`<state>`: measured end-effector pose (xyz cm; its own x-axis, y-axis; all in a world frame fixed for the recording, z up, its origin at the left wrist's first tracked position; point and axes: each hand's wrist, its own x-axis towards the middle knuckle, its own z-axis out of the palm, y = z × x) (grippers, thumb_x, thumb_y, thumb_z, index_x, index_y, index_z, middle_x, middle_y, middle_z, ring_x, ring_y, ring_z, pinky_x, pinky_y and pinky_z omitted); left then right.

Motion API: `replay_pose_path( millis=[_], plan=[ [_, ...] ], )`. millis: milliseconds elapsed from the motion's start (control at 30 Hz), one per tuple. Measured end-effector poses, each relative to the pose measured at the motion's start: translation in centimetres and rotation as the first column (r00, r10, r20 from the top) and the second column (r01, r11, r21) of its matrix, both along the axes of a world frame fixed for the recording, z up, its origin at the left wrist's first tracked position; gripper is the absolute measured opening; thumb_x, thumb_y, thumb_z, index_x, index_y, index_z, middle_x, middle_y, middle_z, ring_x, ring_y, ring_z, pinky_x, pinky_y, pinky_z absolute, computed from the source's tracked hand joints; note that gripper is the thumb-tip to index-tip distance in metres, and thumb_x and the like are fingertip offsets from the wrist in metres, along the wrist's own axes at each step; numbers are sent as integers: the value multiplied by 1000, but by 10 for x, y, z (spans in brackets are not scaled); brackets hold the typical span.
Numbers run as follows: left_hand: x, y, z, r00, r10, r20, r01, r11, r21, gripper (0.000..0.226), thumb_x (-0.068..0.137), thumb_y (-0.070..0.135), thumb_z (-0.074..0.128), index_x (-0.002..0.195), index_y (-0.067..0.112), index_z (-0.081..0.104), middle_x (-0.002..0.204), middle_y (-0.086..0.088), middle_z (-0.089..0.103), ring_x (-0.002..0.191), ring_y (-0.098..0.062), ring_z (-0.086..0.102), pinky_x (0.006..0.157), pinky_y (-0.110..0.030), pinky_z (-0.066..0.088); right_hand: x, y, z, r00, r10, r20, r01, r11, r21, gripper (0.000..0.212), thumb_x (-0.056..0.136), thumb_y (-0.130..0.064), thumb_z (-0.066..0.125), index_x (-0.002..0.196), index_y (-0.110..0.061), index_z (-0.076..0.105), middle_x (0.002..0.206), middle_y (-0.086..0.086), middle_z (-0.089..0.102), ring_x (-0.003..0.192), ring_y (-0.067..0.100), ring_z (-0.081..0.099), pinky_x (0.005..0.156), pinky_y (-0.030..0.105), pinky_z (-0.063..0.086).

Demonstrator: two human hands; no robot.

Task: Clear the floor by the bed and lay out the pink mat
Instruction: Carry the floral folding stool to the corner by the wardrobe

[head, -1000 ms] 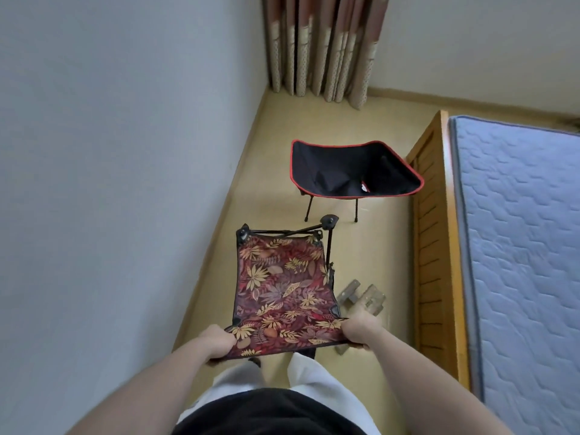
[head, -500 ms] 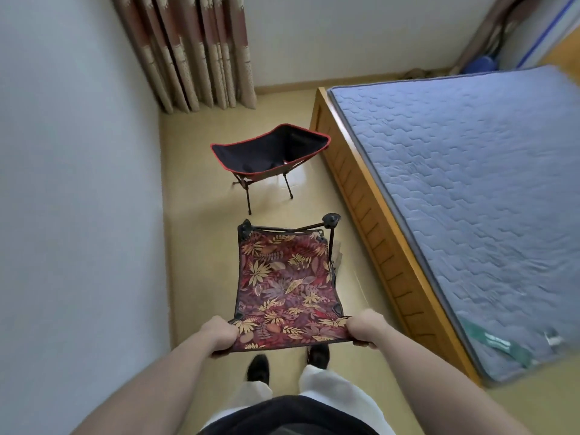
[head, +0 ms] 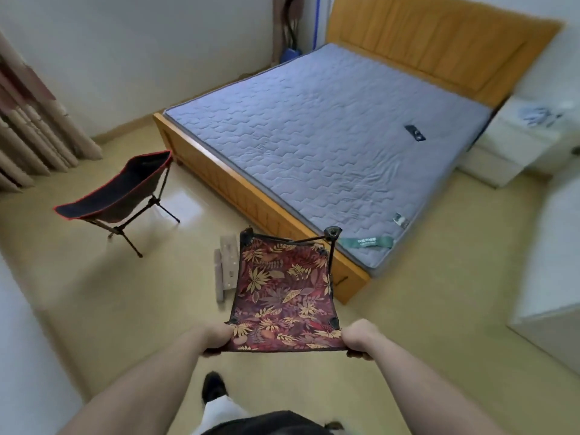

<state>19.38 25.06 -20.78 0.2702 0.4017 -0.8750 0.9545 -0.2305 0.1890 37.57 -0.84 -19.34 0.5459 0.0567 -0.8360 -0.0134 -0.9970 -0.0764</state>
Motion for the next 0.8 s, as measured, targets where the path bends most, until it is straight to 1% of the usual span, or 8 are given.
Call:
replay_pose_path(
  millis=[200, 333, 400, 467, 533, 667, 733, 800],
  plan=[
    [107, -135, 4, 962, -274, 18, 273, 961, 43, 30, 93, 25, 49, 67, 11, 55, 46, -4, 52, 36, -16, 44, 42, -17, 33, 35, -179, 10, 976, -216, 9, 216, 976, -16, 33, 102, -22, 35, 74, -13, 50, 33, -4, 53, 21, 8, 42, 40, 19, 29],
    [164, -218, 17, 901, -432, 34, 432, 902, 5, 35, 93, 23, 47, 59, 13, 48, 40, -2, 44, 34, -15, 37, 42, -17, 27, 44, -272, 19, 919, -393, 29, 394, 919, -2, 32, 103, -21, 35, 75, -13, 48, 44, -1, 58, 23, 9, 44, 41, 19, 28],
    [191, -252, 19, 865, -500, 41, 500, 866, 23, 34, 91, 22, 48, 58, 13, 50, 39, -2, 46, 33, -15, 38, 42, -16, 28, 46, -311, 19, 883, -469, 26, 469, 883, -1, 30, 102, -21, 35, 76, -13, 48, 33, -4, 53, 23, 9, 45, 43, 19, 27],
    [219, -283, 18, 832, -551, 55, 549, 834, 55, 31, 90, 21, 48, 61, 12, 54, 40, -3, 49, 33, -16, 41, 42, -17, 31, 48, -345, 19, 853, -522, 28, 522, 853, -8, 30, 102, -23, 35, 76, -14, 49, 30, -5, 51, 20, 9, 43, 43, 20, 28],
    [243, -308, 18, 794, -605, 52, 602, 796, 60, 28, 89, 20, 47, 64, 11, 56, 43, -4, 50, 33, -16, 41, 42, -17, 32, 50, -371, 18, 828, -560, 29, 561, 828, -15, 32, 102, -25, 35, 76, -14, 51, 32, -5, 53, 23, 9, 44, 42, 20, 30],
    [300, -366, 16, 699, -713, 57, 710, 702, 57, 26, 89, 20, 46, 68, 9, 59, 48, -6, 53, 34, -17, 44, 42, -17, 34, 62, -423, 19, 776, -630, 32, 631, 775, -46, 35, 102, -25, 32, 74, -15, 52, 38, -5, 57, 40, 13, 47, 43, 21, 33],
    [337, -398, 9, 659, -750, 51, 748, 661, 51, 27, 92, 21, 46, 73, 8, 60, 56, -7, 58, 38, -17, 48, 42, -18, 36, 78, -449, 16, 729, -684, 12, 684, 728, -46, 35, 101, -23, 31, 74, -14, 52, 52, -1, 61, 42, 14, 45, 43, 21, 31],
    [357, -414, 8, 615, -787, 48, 786, 617, 46, 29, 96, 24, 45, 78, 7, 61, 61, -7, 60, 41, -17, 50, 40, -19, 37, 85, -462, 19, 729, -685, -12, 683, 728, -62, 34, 100, -20, 30, 74, -14, 51, 62, 2, 60, 42, 15, 42, 44, 22, 29]
  ],
)
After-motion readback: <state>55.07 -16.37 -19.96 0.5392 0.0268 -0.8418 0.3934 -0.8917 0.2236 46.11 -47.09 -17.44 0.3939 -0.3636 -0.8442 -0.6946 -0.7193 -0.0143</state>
